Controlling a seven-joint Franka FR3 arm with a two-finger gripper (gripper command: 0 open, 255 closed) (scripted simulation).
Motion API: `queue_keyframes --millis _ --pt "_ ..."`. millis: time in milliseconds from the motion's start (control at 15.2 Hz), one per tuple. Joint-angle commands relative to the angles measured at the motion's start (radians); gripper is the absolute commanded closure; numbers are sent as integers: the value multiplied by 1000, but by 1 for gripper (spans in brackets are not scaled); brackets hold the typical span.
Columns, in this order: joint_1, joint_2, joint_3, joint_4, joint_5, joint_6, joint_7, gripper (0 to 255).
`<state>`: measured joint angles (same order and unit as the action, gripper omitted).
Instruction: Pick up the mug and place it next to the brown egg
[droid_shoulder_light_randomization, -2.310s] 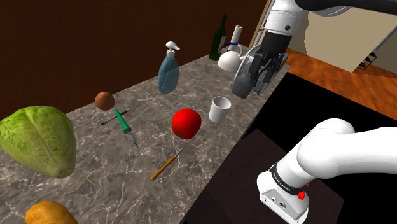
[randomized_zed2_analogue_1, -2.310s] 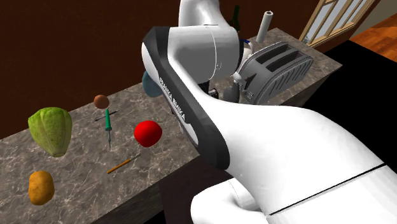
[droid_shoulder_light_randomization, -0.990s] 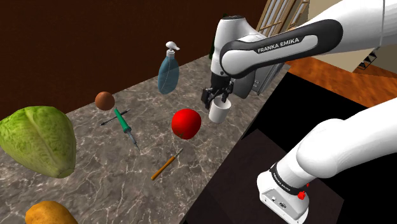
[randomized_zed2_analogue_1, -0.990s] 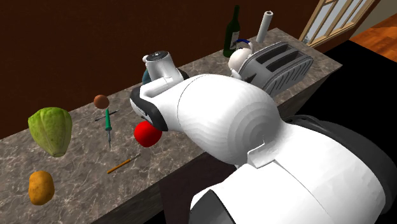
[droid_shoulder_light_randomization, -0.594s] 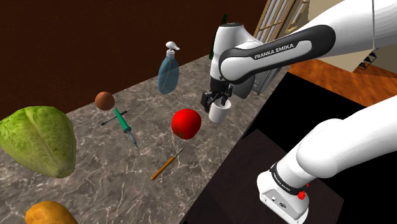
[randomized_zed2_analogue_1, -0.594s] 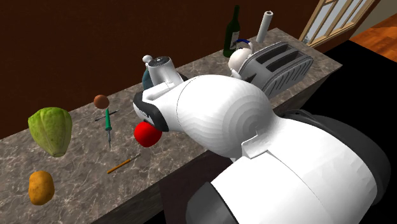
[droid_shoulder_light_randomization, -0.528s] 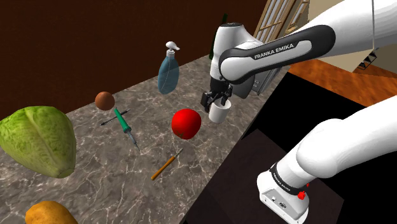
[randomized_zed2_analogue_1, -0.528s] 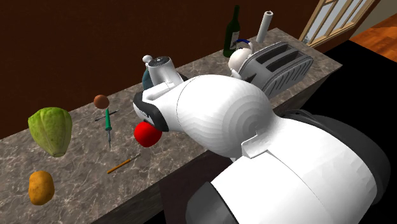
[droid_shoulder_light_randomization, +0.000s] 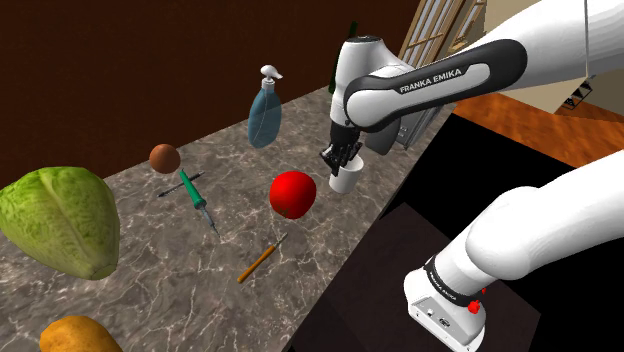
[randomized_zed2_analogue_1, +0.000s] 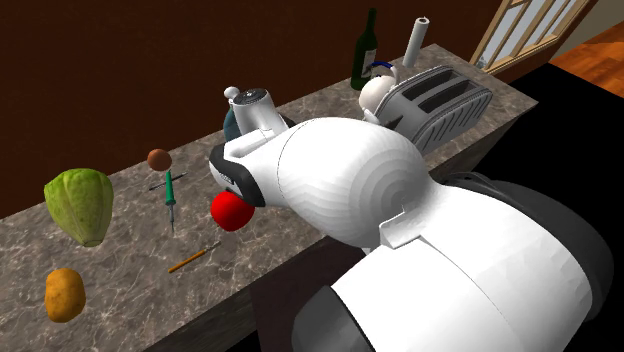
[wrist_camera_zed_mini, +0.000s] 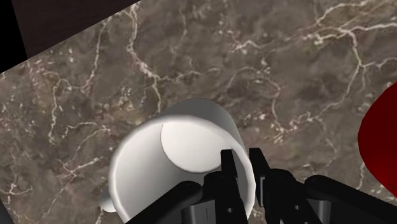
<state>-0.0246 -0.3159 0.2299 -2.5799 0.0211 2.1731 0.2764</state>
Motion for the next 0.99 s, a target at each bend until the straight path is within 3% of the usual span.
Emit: queue_keyframes --millis 0,264,924 --pt "0 0 0 0 0 0 0 255" --pt "0 0 0 0 0 0 0 255" --pt "4 -75 -13 79 9 -153 -16 255"
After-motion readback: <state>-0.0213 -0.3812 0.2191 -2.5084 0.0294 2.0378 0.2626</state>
